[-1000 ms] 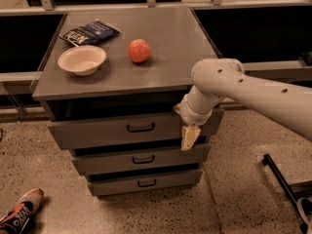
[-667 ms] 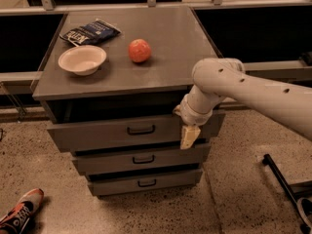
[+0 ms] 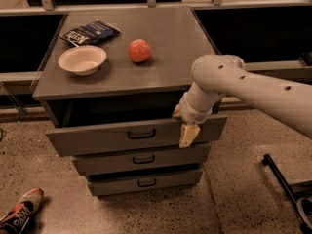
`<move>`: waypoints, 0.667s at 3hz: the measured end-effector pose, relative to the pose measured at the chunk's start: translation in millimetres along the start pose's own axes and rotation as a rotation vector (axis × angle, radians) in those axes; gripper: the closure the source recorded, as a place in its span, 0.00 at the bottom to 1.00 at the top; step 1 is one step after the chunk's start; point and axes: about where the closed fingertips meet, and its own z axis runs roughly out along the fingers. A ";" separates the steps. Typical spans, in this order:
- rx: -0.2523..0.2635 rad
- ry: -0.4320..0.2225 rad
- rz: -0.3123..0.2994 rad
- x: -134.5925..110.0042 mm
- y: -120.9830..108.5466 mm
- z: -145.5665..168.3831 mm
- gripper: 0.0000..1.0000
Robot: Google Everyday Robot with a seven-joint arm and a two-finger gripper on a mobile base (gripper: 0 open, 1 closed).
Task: Open top drawer
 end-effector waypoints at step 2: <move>-0.066 -0.056 0.043 -11.1 65.2 -11.5 0.35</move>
Offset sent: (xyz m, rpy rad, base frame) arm -0.1424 -0.0221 -0.0092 0.0639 0.2080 -0.0449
